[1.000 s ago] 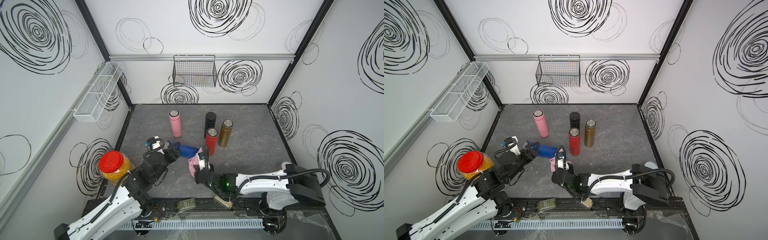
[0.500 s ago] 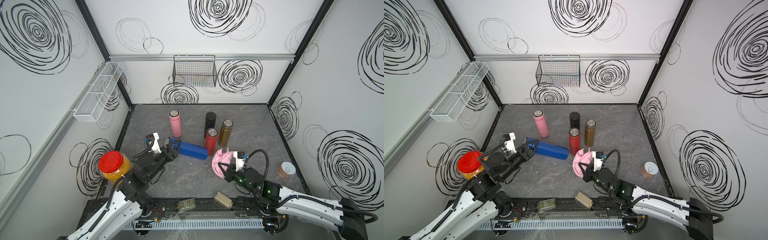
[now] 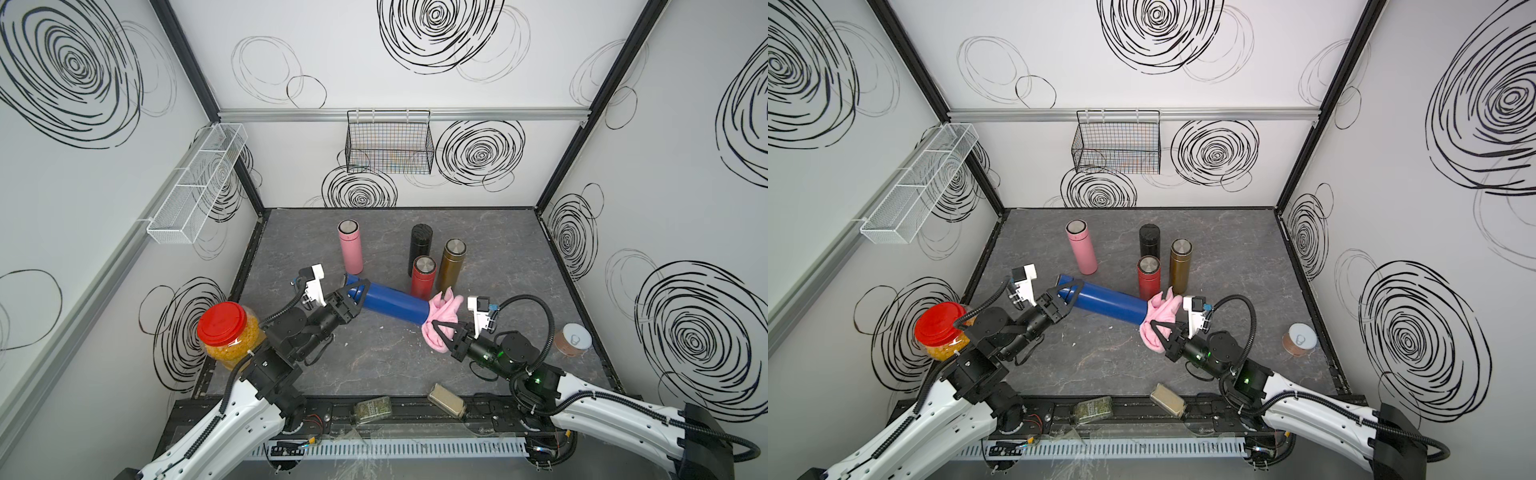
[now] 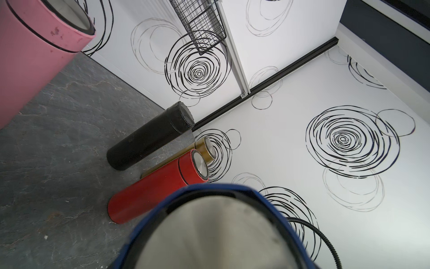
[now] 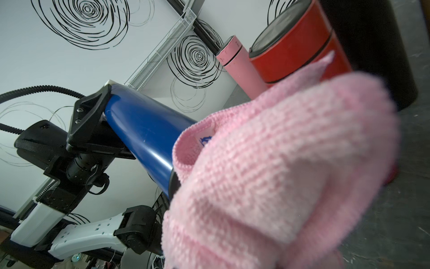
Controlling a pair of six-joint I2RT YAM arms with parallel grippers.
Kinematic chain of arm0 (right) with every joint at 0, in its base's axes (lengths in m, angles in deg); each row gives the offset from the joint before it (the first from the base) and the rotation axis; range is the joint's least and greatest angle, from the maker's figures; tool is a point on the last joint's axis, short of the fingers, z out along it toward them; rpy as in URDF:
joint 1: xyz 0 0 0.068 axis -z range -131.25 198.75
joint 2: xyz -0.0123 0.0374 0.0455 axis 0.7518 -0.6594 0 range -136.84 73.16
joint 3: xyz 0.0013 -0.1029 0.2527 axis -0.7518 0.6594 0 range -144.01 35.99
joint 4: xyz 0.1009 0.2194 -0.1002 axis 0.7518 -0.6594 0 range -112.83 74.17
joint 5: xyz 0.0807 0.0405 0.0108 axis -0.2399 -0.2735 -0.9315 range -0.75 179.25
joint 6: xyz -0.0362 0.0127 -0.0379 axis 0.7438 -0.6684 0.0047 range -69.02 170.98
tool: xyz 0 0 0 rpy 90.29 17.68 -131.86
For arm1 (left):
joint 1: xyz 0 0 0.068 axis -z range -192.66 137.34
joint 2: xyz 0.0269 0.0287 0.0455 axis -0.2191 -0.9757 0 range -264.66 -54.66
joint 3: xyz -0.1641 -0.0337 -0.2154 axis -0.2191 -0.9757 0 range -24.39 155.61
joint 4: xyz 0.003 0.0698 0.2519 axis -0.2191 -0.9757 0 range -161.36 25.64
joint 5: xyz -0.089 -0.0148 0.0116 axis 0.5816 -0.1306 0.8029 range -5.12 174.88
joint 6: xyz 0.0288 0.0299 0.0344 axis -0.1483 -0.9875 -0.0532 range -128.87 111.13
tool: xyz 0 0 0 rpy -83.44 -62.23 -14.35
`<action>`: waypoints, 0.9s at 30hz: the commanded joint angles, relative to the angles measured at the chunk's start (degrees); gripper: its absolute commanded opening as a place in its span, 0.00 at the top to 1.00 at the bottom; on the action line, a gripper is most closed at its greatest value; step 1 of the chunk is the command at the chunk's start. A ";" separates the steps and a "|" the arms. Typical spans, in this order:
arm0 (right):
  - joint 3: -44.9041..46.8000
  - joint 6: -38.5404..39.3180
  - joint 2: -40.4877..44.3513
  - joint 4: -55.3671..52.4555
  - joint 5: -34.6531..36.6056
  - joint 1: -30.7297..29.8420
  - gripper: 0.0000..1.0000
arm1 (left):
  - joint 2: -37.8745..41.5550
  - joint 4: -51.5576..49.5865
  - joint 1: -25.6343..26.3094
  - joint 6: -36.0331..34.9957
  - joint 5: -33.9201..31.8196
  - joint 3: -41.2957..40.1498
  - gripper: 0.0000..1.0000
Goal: Wipe the surface of the thermos
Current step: Wipe the dirt from the surface of the thermos.
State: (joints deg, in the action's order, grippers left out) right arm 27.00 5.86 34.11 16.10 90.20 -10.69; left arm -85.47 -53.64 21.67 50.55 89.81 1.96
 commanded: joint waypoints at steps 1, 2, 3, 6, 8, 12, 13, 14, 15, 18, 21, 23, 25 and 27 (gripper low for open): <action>-4.50 1.01 -4.97 5.24 -6.59 0.26 1.00 | 0.88 10.04 -0.22 1.82 0.96 0.37 1.00; -5.85 1.25 -7.17 4.21 -8.13 0.12 1.00 | 0.77 10.30 -0.22 1.70 1.05 0.37 1.00; -6.88 1.43 -8.93 3.12 -8.99 -0.02 1.00 | 0.74 10.21 -0.22 1.69 0.98 0.37 1.00; -8.36 1.95 -11.92 0.49 -8.20 -1.18 1.00 | 0.83 9.63 -0.22 1.34 1.05 0.29 1.00; -8.11 2.20 -10.24 -1.67 -6.14 -0.98 1.00 | 1.13 9.30 -0.30 1.31 1.05 0.07 1.00; -8.18 4.01 -3.10 -7.20 -2.73 1.06 1.00 | 1.50 8.87 -0.31 1.39 1.55 -0.22 1.00; -8.32 4.61 -1.33 -8.25 -2.21 1.66 1.00 | 1.63 8.92 -0.31 1.48 1.66 -0.33 1.00; -8.41 5.13 0.02 -8.56 -1.59 2.15 1.00 | 1.69 8.94 -0.31 1.41 1.53 -0.38 1.00; -8.28 5.61 0.73 -8.26 -1.23 2.46 1.00 | 1.63 9.05 -0.31 1.47 1.49 -0.38 1.00; -8.39 6.13 -0.17 -6.25 -1.74 2.54 1.00 | 1.39 9.40 -0.31 1.51 1.41 -0.54 1.00; -9.83 4.87 -5.14 -5.36 -5.79 2.51 1.00 | 1.26 9.79 -0.31 1.77 1.10 -0.91 1.00; -10.52 3.84 -9.34 -4.76 -8.69 2.20 1.00 | 1.44 10.66 -0.32 2.04 0.96 -1.43 1.00; -9.63 2.62 -13.04 -2.05 -9.33 0.72 1.00 | 1.37 10.86 -0.40 2.03 0.87 -1.48 1.00; -8.65 1.93 -15.25 -0.49 -8.42 -1.14 1.00 | 1.28 10.64 -0.40 1.90 0.78 -1.34 1.00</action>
State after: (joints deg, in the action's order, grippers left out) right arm 18.19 9.38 20.73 10.61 84.43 -9.64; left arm -84.77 -51.10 20.99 50.90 89.52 0.23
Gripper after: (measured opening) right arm 0.084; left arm 0.678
